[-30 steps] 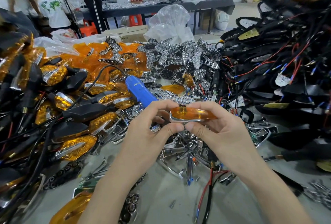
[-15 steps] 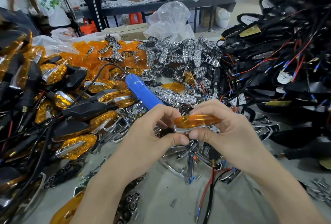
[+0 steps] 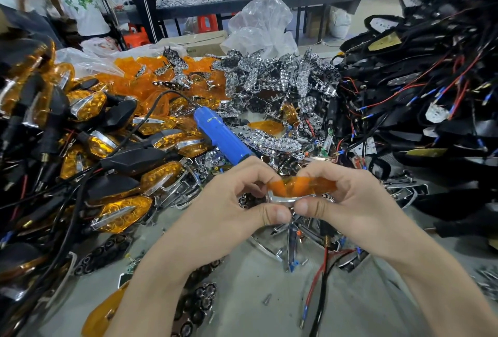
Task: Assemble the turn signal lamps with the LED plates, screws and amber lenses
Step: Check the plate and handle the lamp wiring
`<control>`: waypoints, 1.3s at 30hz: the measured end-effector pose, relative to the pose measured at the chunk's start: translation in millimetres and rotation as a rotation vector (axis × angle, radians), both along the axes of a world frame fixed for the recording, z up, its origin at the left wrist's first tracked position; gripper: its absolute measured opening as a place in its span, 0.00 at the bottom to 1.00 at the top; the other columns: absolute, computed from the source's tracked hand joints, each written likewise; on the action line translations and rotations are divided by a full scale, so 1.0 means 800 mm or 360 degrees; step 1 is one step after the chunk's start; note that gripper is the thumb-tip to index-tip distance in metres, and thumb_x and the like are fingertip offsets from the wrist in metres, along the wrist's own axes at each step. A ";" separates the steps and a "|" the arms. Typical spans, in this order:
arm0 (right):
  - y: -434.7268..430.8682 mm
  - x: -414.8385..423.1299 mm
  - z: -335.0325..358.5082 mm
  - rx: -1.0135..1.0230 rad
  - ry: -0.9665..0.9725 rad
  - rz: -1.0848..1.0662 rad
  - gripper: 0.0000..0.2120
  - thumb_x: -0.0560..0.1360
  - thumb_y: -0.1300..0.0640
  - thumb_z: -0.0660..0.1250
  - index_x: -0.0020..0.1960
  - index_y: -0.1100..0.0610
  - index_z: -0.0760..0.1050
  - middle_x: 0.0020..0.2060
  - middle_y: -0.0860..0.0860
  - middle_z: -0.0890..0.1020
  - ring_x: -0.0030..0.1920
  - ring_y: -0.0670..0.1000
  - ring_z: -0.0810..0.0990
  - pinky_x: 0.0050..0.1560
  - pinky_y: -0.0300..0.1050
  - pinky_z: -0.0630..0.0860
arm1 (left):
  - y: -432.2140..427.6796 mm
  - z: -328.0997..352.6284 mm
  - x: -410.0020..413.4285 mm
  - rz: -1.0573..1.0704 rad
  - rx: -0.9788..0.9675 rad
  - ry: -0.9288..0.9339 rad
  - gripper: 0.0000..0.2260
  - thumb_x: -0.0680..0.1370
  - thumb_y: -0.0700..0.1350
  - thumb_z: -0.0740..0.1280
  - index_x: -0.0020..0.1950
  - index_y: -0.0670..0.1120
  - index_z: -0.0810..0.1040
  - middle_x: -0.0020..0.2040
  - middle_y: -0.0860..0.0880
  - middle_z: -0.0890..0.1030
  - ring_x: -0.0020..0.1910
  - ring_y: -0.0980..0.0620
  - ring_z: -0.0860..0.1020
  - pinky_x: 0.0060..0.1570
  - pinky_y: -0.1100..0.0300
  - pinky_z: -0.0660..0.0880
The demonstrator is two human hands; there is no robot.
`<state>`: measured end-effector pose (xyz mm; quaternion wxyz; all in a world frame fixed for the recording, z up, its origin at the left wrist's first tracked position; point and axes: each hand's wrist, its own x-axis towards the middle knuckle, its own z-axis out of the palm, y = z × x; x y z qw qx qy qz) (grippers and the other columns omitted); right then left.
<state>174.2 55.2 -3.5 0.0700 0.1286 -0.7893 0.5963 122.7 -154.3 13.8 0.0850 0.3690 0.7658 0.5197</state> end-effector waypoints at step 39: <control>0.052 -0.009 -0.019 0.0505 -0.0207 -0.1087 0.07 0.82 0.46 0.64 0.51 0.44 0.80 0.35 0.37 0.80 0.38 0.40 0.78 0.39 0.32 0.70 | 0.050 -0.029 0.010 0.0540 0.0337 -0.0449 0.17 0.76 0.54 0.69 0.64 0.53 0.77 0.49 0.55 0.84 0.49 0.54 0.84 0.55 0.54 0.80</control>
